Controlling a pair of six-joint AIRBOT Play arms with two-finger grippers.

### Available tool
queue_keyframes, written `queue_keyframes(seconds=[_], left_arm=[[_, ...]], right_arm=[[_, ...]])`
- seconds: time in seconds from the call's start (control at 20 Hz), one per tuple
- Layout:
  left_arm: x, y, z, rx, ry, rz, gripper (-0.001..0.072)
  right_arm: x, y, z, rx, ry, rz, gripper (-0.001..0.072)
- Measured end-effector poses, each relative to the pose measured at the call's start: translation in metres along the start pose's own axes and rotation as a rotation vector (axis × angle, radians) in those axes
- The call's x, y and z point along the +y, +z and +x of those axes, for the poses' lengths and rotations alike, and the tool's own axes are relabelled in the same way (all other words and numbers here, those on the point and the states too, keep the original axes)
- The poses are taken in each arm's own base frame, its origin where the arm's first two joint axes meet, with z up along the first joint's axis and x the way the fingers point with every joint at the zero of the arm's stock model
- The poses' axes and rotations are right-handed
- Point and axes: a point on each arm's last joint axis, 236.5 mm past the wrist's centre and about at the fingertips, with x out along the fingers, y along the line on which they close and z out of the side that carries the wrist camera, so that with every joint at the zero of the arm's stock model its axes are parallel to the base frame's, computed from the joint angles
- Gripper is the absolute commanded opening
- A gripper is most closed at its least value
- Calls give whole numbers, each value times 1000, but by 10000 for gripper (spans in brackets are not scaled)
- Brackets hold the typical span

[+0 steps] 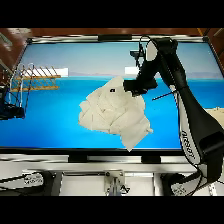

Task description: Fold the shirts.

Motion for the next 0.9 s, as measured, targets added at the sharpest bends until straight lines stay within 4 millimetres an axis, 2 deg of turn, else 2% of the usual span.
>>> queue_keyframes(seconds=[0.25, 0.5, 0.55, 0.7, 0.75, 0.9], left_arm=[[2, 6, 26, -10, 6, 7, 443], [3, 14, 41, -37, 13, 15, 438], [3, 14, 45, -37, 13, 15, 377], [1, 15, 52, -36, 10, 17, 305], [0, 15, 54, -37, 10, 20, 233], [-1, 18, 57, -44, 8, 23, 104]], right_arm=[[0, 2, 2, -2, 1, 1, 90], [0, 2, 2, -2, 1, 2, 90], [0, 2, 2, -2, 1, 3, 90], [0, 2, 2, -2, 1, 9, 90], [0, 2, 2, -2, 1, 11, 90], [0, 2, 2, -2, 1, 17, 90]])
